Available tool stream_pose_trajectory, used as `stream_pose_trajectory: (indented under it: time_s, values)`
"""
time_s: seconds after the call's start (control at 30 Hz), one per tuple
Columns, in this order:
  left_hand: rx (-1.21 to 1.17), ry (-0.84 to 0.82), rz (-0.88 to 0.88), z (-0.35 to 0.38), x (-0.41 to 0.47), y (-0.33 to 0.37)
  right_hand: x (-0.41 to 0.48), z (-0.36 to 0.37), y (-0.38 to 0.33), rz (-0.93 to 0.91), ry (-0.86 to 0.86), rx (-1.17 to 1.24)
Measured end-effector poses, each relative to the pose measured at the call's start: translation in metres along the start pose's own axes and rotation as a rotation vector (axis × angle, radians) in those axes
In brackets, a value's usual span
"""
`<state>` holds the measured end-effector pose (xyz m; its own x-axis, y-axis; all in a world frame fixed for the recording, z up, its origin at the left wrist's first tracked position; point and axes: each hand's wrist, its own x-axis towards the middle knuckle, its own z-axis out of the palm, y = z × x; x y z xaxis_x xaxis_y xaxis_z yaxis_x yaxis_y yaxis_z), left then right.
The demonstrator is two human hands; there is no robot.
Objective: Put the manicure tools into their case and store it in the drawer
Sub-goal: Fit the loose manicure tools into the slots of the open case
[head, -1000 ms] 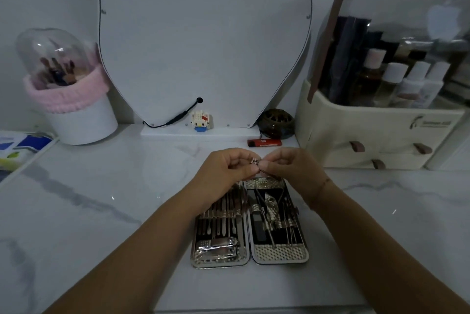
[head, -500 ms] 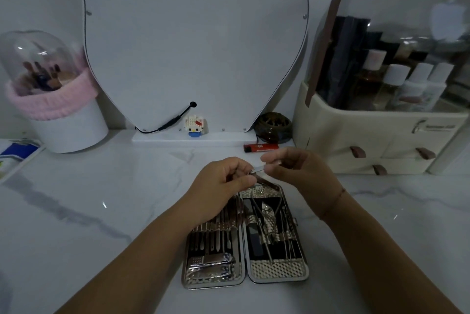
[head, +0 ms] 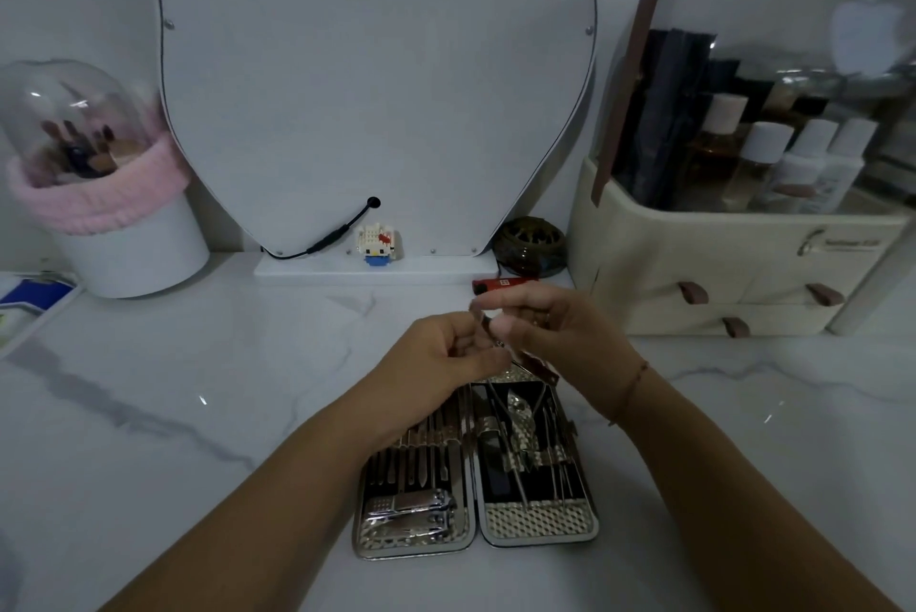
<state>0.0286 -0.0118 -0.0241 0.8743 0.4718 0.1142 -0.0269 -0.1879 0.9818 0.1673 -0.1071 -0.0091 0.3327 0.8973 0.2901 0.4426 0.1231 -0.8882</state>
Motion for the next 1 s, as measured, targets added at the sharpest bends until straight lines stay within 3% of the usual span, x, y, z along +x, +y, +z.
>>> stream_pose_trajectory:
  time_s: [0.13,0.27,0.4,0.5,0.7,1.0]
  values:
    - [-0.01,-0.071,-0.008,0.002,-0.002,0.004,0.001,0.003,-0.001,-0.043,-0.058,-0.036]
    - [0.063,0.0,-0.065,-0.001,0.0,0.002,-0.003,-0.003,0.001,-0.023,0.088,-0.089]
    - [0.439,0.092,-0.019,-0.01,0.004,-0.011,-0.007,-0.018,0.009,0.079,0.284,-0.387]
    - [0.573,0.064,0.033,-0.015,0.005,-0.015,-0.007,-0.026,0.016,0.164,0.286,-0.436]
    - [0.576,-0.008,0.027,-0.012,0.006,-0.02,-0.006,-0.032,0.022,0.211,0.318,-0.504]
    - [0.519,-0.021,-0.007,-0.013,0.007,-0.022,-0.005,-0.026,0.023,0.248,0.214,-0.446]
